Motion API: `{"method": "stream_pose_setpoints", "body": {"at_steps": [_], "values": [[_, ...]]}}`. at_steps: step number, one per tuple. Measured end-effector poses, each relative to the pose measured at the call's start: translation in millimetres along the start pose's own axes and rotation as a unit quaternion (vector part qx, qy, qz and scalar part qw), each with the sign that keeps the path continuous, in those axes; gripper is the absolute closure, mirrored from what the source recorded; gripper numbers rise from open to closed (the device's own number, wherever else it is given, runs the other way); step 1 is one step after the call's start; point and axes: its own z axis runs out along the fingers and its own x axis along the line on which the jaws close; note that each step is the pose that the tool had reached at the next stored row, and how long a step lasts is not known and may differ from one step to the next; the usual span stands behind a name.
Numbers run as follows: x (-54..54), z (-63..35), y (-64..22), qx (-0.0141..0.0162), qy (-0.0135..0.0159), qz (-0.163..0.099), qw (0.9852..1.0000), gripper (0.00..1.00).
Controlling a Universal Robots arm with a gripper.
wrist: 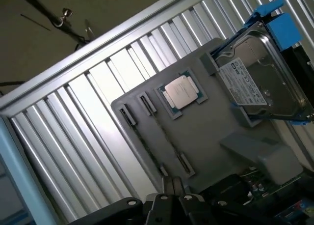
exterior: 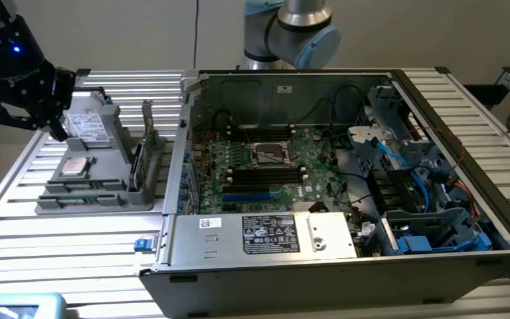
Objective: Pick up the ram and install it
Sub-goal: 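Pick up the ram and move it above insertion slot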
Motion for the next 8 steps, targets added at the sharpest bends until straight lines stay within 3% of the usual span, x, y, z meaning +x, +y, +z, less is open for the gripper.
{"method": "stream_pose_setpoints", "body": {"at_steps": [4,8], "values": [[0.0,0.9,0.0,-0.0007,-0.0003,-0.037,0.9993,0.89],[0.0,1.7,0.0,-0.0014,-0.0006,-0.073,0.9974,0.89]]}}
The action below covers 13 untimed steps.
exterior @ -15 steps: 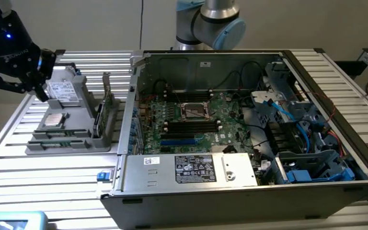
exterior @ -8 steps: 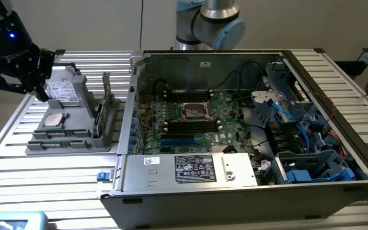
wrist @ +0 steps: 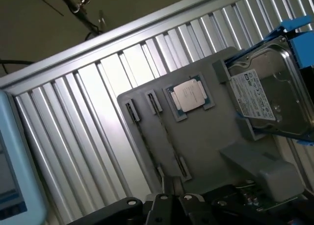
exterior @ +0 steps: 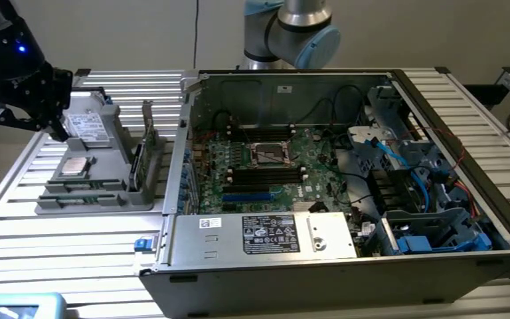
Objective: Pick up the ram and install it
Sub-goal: 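Pick up the ram and move it above insertion slot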
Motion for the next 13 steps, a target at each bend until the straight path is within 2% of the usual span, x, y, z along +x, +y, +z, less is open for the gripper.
{"method": "stream_pose_setpoints", "body": {"at_steps": [3,6,10,13], "values": [[0.0,0.5,0.0,-0.0005,-0.0002,-0.028,0.9996,0.89],[0.0,1.0,0.0,-0.001,-0.0004,-0.055,0.9985,0.89],[0.0,1.7,0.0,-0.0017,-0.0007,-0.091,0.9959,0.89],[0.0,2.2,0.0,-0.0021,-0.0009,-0.118,0.993,0.89]]}}
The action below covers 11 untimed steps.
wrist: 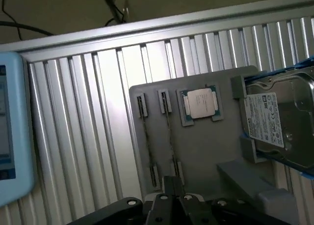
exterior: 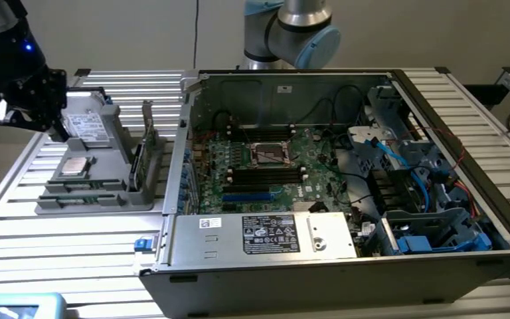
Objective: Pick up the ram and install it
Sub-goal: 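Pick up the ram and move it above insertion slot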
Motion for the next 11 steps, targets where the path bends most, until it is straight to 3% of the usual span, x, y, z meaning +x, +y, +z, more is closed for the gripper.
{"method": "stream_pose_setpoints", "body": {"at_steps": [3,11], "values": [[0.0,0.4,0.0,-0.0004,0.0004,-0.026,0.9997,0.89],[0.2,2.2,0.1,-0.0007,0.0008,-0.029,0.9996,0.89]]}}
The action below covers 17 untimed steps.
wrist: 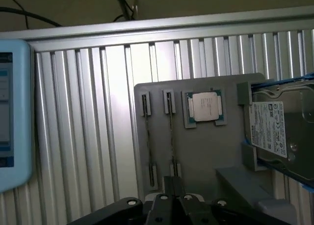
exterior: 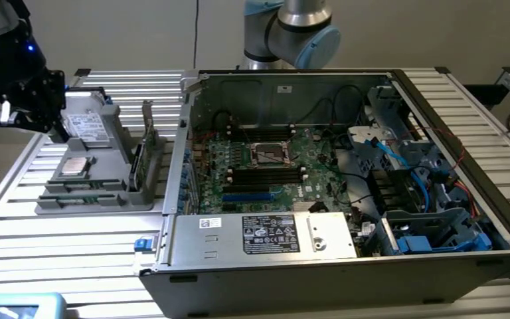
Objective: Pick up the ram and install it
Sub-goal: 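Pick up the ram and move it above insertion slot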
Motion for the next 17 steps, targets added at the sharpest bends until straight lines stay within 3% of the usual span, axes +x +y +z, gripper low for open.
{"method": "stream_pose_setpoints", "body": {"at_steps": [3,5,8,9,17], "values": [[1.0,1.3,-0.1,-0.0004,0.0,-0.001,1.0,0.83],[2.5,2.9,-0.2,-0.0013,0.0001,-0.003,1.0,0.7],[5.2,6.2,-0.5,-0.0065,0.0006,-0.012,0.9999,0.64],[5.5,8.1,-0.5,-0.0072,0.0007,-0.014,0.9999,0.58],[6.6,21.9,-1.5,-0.0102,0.0012,-0.034,0.9994,0.58]]}}
